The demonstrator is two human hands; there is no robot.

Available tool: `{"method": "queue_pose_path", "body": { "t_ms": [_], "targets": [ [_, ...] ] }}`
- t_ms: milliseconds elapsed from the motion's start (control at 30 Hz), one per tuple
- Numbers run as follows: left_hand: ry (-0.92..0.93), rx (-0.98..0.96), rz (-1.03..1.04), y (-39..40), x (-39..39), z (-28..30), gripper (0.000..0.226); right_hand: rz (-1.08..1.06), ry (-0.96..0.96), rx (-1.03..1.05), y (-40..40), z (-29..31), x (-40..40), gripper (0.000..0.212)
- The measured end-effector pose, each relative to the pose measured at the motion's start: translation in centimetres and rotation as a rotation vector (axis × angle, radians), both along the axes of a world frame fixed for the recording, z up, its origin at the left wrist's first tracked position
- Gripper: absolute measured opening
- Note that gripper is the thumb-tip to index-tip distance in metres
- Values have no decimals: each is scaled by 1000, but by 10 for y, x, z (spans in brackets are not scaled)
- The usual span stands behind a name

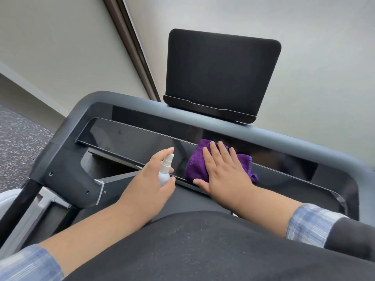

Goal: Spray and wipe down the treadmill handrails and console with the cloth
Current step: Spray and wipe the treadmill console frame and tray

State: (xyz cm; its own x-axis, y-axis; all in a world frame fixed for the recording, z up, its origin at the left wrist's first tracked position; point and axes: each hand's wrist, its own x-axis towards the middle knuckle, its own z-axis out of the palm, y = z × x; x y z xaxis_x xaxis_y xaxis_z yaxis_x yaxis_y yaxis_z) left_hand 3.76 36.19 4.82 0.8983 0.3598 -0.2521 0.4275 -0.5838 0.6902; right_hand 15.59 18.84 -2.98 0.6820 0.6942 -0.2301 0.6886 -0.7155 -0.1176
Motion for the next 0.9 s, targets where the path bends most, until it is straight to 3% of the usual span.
{"method": "queue_pose_path", "body": {
  "t_ms": [433,667,900],
  "targets": [
    [15,-32,37,6,-8,-2,70,-35,36,43,3,13,1,84],
    [9,-24,52,25,-12,-6,71,16,5,1,22,6,1,98],
    [3,-46,106,59,-25,-9,70,59,10,-17,74,5,0,99]
  ]
}}
